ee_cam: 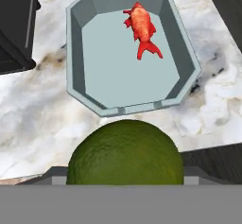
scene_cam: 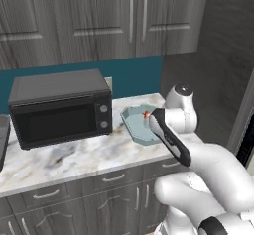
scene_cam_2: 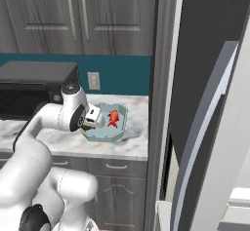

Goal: Place one lime and one fish in each tupperware on the nearby counter, to pack two identical lunches.

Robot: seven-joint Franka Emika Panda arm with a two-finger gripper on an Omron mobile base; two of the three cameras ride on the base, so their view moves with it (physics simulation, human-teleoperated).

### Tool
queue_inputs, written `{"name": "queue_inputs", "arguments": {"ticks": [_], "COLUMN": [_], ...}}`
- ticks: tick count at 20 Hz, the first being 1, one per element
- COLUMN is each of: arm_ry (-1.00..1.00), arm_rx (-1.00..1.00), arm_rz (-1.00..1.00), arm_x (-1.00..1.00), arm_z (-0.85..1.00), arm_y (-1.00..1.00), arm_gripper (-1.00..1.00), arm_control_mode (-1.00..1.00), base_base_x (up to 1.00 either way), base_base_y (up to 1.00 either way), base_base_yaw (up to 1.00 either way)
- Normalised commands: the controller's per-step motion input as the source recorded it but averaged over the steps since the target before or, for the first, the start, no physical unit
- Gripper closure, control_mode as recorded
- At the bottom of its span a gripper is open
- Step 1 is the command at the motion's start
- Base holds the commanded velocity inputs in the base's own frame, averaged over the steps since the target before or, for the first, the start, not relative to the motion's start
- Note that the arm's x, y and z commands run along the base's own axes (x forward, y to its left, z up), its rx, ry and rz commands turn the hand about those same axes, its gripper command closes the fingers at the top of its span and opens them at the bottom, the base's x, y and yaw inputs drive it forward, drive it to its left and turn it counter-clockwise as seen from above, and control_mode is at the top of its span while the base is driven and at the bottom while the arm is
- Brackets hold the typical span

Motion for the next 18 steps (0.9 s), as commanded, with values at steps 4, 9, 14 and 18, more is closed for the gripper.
{"name": "queue_inputs", "arguments": {"ticks": [4, 9, 14, 18], "arm_ry": [0.05, 0.04, 0.03, 0.05], "arm_rx": [0.0, 0.0, 0.0, 0.0], "arm_rz": [0.0, 0.0, 0.0, 0.0], "arm_x": [0.64, 0.64, 0.64, 0.46], "arm_z": [-0.29, -0.31, -0.31, -0.35], "arm_y": [0.08, 0.09, 0.08, 0.02], "arm_gripper": [1.0, 1.0, 1.0, 1.0], "arm_control_mode": [-1.0, -1.0, -1.0, -1.0], "base_base_x": [0.0, 0.0, 0.0, 0.0], "base_base_y": [0.0, 0.0, 0.0, 0.0], "base_base_yaw": [0.0, 0.0, 0.0, 0.0]}}
